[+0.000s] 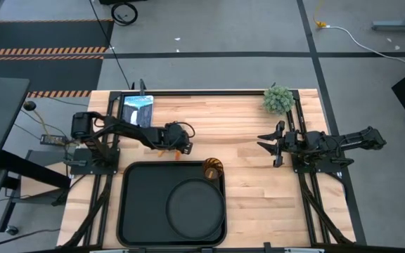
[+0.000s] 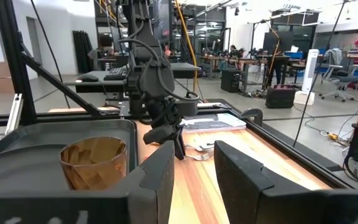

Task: Pick and place plate/cup/fork/spoon on tray
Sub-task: Put the orange fork on the black serving tray to the left of the black plate

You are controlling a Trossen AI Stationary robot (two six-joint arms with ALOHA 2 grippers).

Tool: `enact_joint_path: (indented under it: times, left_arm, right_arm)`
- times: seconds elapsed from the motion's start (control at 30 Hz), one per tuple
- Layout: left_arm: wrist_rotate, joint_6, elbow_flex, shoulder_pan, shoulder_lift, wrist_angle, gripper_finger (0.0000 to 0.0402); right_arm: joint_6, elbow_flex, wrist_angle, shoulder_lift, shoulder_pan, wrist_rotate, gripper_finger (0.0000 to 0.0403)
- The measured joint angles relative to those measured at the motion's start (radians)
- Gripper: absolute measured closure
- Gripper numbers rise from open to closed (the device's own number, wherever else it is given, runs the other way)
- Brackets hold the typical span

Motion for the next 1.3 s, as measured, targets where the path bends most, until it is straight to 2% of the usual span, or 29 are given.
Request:
enact_joint_path:
  times: [0.4,0.77,0.93,1.1,1.3]
  left_arm:
    - [0.005,0.002,0.003,-0.003,0.023,0.012,0.0302]
    - [-0.009,0.002,0.002,-0.003,0.025,0.008,0.0378]
    - [-0.023,0.007,0.010,-0.003,0.026,0.000,0.0388]
    - [-0.029,0.022,0.090,0.005,0.035,-0.074,0.0387]
    - [-0.136,0.056,0.272,-0.014,0.031,-0.287,0.0387]
  right_arm:
    - [0.000,0.000,0.000,0.000,0.000,0.000,0.0282]
    - [0.000,0.000,0.000,0.000,0.000,0.000,0.0282]
    - [0.000,0.000,0.000,0.000,0.000,0.000,0.0282]
    - [0.000,0.000,0.000,0.000,0.000,0.000,0.0282]
    - [0.000,0.000,0.000,0.000,0.000,0.000,0.0282]
